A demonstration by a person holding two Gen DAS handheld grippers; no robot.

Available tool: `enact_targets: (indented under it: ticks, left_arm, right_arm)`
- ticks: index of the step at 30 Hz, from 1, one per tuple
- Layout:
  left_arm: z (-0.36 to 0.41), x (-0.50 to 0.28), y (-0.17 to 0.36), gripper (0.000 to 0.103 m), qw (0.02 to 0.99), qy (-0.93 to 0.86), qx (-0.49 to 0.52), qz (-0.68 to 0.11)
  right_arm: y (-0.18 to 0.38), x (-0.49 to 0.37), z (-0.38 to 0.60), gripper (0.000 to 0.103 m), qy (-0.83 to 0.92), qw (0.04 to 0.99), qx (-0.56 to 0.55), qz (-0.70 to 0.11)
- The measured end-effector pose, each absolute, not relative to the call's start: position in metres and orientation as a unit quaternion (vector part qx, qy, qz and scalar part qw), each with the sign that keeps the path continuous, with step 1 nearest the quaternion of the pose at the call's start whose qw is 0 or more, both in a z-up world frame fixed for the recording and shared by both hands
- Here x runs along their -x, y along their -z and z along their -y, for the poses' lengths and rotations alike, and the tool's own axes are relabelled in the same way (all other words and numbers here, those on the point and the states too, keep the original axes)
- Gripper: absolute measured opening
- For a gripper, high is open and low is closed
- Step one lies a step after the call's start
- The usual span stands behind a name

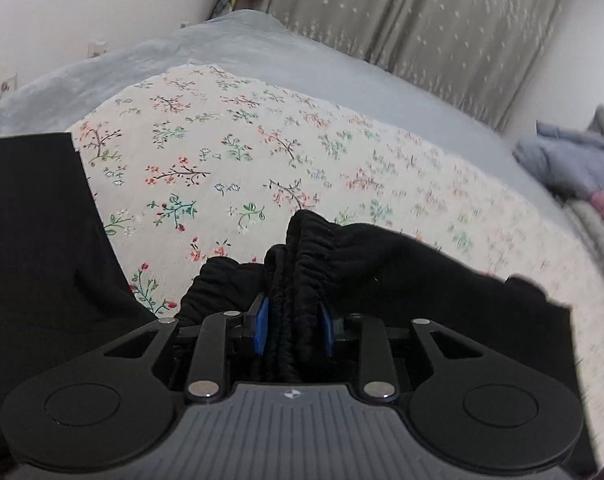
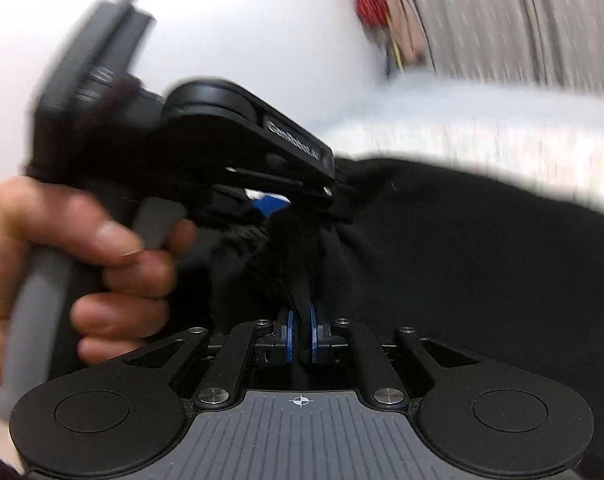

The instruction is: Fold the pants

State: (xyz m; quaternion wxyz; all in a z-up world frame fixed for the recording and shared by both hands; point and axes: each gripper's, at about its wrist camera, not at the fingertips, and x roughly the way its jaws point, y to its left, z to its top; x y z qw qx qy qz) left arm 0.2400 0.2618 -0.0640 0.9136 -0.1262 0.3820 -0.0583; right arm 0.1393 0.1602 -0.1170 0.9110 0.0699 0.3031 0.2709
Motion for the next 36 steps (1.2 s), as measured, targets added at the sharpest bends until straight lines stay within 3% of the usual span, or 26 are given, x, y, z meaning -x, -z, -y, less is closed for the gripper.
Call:
enact_targets:
  ticks: [2, 4, 5, 6, 8, 10, 12, 20, 25, 27, 29, 30, 31, 33, 36]
  left_arm:
    - [-0.260, -0.239, 0.059, 0.029, 0.917, 0.055, 0.121, -0.376]
    - [-0.263, -0.237, 0.055, 0.028, 0.921, 0.051, 0.120, -0.366]
    - [-0.263, -0.237, 0.055, 0.028, 0.922, 0.048, 0.121, -0.364]
    - [-0.265, -0.237, 0.054, 0.029, 0.922, 0.046, 0.124, -0.364]
    - [-0.267, -0.237, 0.053, 0.033, 0.921, 0.043, 0.130, -0.366]
    - [-0.270, -0.237, 0.053, 0.055, 0.920, 0.029, 0.128, -0.369]
    - [-0.274, -0.234, 0.049, 0.059, 0.922, 0.018, 0.128, -0.364]
    - [-0.283, -0.208, 0.011, 0.058, 0.944, -0.018, 0.150, -0.292]
    - [-0.229, -0.195, 0.011, 0.056, 0.936, 0.119, 0.136, -0.302]
    - [-0.204, -0.200, 0.023, 0.056, 0.927, 0.122, 0.104, -0.340]
    - [-0.192, -0.212, 0.044, 0.054, 0.913, 0.071, 0.071, -0.395]
    - [-0.191, -0.219, 0.056, 0.047, 0.904, 0.042, 0.057, -0.421]
    - [-0.191, -0.223, 0.064, 0.033, 0.902, 0.027, 0.045, -0.430]
    - [-0.194, -0.226, 0.068, 0.023, 0.904, 0.017, 0.029, -0.427]
    - [-0.200, -0.225, 0.067, 0.019, 0.903, 0.012, 0.045, -0.427]
  right_arm:
    - [0.118, -0.140, -0.151, 0.014, -0.276, 0.905, -0.105, -0.305]
    - [0.108, -0.149, -0.138, 0.022, -0.281, 0.898, -0.125, -0.315]
    - [0.102, -0.147, -0.125, 0.032, -0.283, 0.895, -0.132, -0.319]
    - [0.098, -0.136, -0.114, 0.050, -0.285, 0.894, -0.139, -0.317]
    - [0.084, -0.113, -0.085, 0.065, -0.278, 0.901, -0.152, -0.297]
    - [0.078, -0.092, -0.050, 0.066, -0.259, 0.909, -0.160, -0.283]
    - [0.076, -0.081, -0.010, 0.066, -0.220, 0.922, -0.165, -0.274]
    - [0.101, -0.072, 0.103, 0.065, -0.108, 0.912, -0.222, -0.329]
    - [0.110, -0.066, 0.103, 0.065, -0.121, 0.918, -0.191, -0.324]
    - [0.106, -0.066, 0.098, 0.066, -0.125, 0.919, -0.197, -0.317]
    - [0.105, -0.076, 0.087, 0.066, -0.127, 0.926, -0.194, -0.296]
    - [0.104, -0.085, 0.080, 0.066, -0.123, 0.930, -0.187, -0.293]
    - [0.107, -0.085, 0.082, 0.066, -0.115, 0.931, -0.178, -0.298]
    - [0.121, -0.086, 0.086, 0.063, -0.097, 0.925, -0.167, -0.328]
    - [0.132, -0.070, 0.090, 0.061, -0.119, 0.934, -0.142, -0.306]
